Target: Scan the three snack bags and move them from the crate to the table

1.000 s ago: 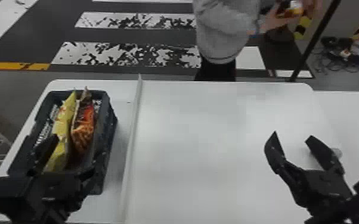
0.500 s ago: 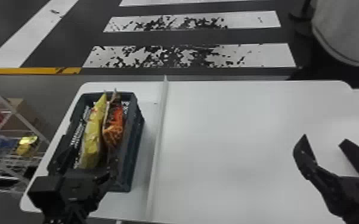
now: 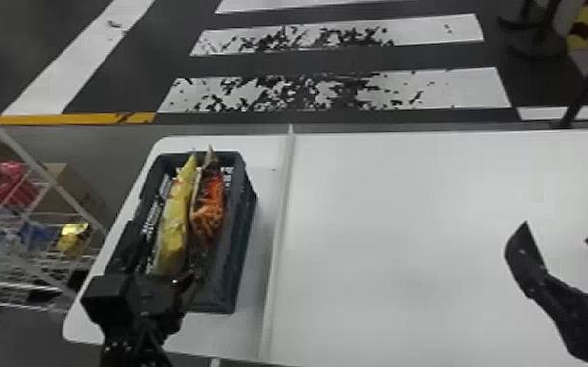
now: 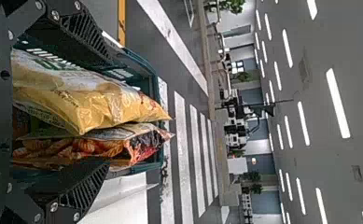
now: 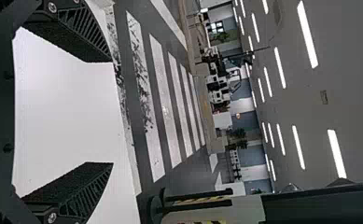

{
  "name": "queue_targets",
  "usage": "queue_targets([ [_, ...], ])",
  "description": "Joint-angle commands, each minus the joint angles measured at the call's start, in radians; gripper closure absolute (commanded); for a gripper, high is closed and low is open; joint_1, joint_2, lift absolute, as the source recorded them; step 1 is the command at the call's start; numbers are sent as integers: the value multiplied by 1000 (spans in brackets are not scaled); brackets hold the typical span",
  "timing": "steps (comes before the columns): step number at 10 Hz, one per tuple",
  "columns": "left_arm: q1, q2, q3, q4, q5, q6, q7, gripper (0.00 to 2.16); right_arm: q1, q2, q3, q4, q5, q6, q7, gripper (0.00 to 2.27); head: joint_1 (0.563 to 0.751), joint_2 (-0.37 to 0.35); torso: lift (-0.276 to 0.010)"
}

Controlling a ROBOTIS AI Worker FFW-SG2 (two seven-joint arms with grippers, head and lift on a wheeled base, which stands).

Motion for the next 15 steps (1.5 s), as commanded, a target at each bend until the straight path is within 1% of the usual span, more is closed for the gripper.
queue_targets([
  [1, -11, 0, 9, 15, 5, 6, -8, 269, -3, 2, 0, 1, 0, 0, 0, 90, 695, 191, -62],
  [2, -13, 0, 13, 18, 7, 10, -15, 525, -6, 2, 0, 3, 0, 0, 0, 90, 695, 194, -62],
  [3, -13, 0, 20, 18, 19, 10, -15, 1096, -13, 2, 0, 9, 0, 0, 0, 90, 695, 198, -62],
  [4, -14, -3, 23, 12, 28, 6, -14, 1858, -18, 2, 3, 11, 0, 3, 0, 90, 695, 201, -62],
  [5, -13, -5, 23, -2, 31, 6, -5, 2142, -23, 2, 3, 17, -1, 3, 0, 90, 695, 206, -62],
  [8, 7, -5, 21, -83, 28, -3, 6, 2142, -24, 6, 0, 21, -4, 0, -2, 90, 695, 198, -62],
  [9, 20, -6, 18, -117, 23, -46, 34, 2142, -24, 8, -3, 21, -4, -3, -2, 90, 695, 192, -62],
  [10, 44, -6, 18, -169, 16, -110, 49, 2142, -24, 12, -5, 21, -4, -3, -2, 90, 695, 190, -62],
  [11, 53, -6, 18, -223, 13, -119, 60, 2142, -23, 15, -6, 21, -3, -3, -2, 90, 695, 187, -62],
  [13, 63, -5, 6, -315, 33, -113, 52, 2142, -24, 21, -6, 21, 2, -3, -2, 90, 695, 165, -62],
  [15, 69, -3, -45, -390, 42, -95, 46, 2142, -24, 26, -9, 20, 3, -3, -2, 90, 695, 132, -62],
])
